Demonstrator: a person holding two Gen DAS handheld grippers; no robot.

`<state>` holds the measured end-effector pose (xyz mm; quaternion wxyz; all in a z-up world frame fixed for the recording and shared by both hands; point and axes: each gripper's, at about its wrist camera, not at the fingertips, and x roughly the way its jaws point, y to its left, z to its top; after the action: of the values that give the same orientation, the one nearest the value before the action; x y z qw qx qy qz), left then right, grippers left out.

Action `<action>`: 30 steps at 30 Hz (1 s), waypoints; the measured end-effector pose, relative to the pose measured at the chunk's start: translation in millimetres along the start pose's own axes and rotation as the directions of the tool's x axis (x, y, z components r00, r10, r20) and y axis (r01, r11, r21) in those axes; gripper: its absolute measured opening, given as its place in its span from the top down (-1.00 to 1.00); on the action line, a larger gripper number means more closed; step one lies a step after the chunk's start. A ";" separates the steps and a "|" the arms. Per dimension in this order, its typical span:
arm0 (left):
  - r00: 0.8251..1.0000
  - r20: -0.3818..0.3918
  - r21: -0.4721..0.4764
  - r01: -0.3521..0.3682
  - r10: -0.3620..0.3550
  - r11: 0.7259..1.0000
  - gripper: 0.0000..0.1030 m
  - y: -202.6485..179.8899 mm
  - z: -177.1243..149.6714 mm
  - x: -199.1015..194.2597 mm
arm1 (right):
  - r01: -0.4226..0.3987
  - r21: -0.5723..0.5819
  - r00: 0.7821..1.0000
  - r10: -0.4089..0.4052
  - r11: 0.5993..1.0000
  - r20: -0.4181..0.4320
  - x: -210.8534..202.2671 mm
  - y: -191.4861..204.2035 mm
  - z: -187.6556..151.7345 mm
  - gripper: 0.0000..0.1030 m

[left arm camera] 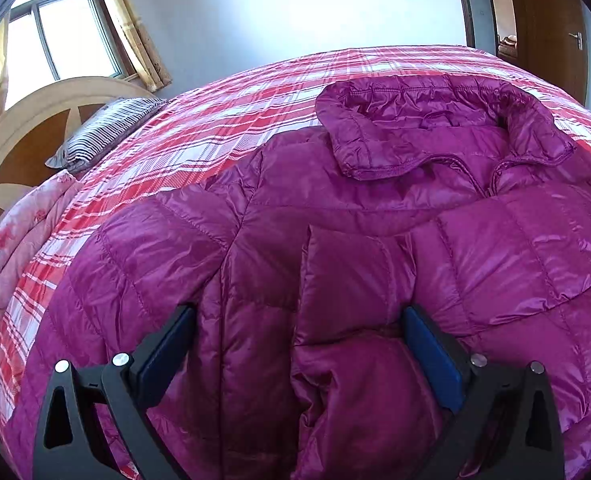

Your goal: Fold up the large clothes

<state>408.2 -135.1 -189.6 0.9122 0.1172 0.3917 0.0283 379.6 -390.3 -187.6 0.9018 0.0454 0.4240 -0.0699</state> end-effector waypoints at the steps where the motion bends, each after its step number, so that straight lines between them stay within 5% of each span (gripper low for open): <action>1: 1.000 -0.003 -0.007 0.009 -0.009 1.000 -0.98 1.6 0.0 0.8 | -0.001 0.001 1.000 0.001 1.000 -0.001 0.6 -0.5 0.6 -0.25; 8: 0.999 -0.009 -0.025 0.031 -0.031 0.999 -0.98 3.7 0.0 2.6 | -0.039 0.008 0.999 0.039 0.999 -0.011 -2.3 -4.0 3.5 -0.26; 12: 0.999 -0.010 -0.035 0.041 -0.041 0.999 -0.98 4.9 0.1 3.4 | -0.107 0.196 0.992 0.092 0.975 0.088 -46.1 -35.3 3.4 -0.19; 18: 0.998 -0.014 -0.048 0.056 -0.057 0.997 -0.98 7.1 -0.5 4.3 | -0.179 0.026 0.983 0.178 0.984 0.047 -61.8 9.3 -13.0 -0.06; 26: 0.998 -0.018 -0.056 0.067 -0.068 0.996 -0.99 9.0 -0.2 5.5 | -0.123 -0.045 0.991 0.120 0.991 -0.063 -33.1 21.8 -26.1 0.02; 30: 0.997 -0.018 -0.057 0.068 -0.069 0.996 -0.99 8.9 -0.4 5.5 | -0.135 0.007 0.990 0.134 0.991 0.045 -57.9 16.4 -5.5 0.09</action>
<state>412.0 -125.5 -191.7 0.9116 0.0779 0.4035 0.0093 341.7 -368.2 -146.1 0.9134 0.0767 0.3997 -0.0120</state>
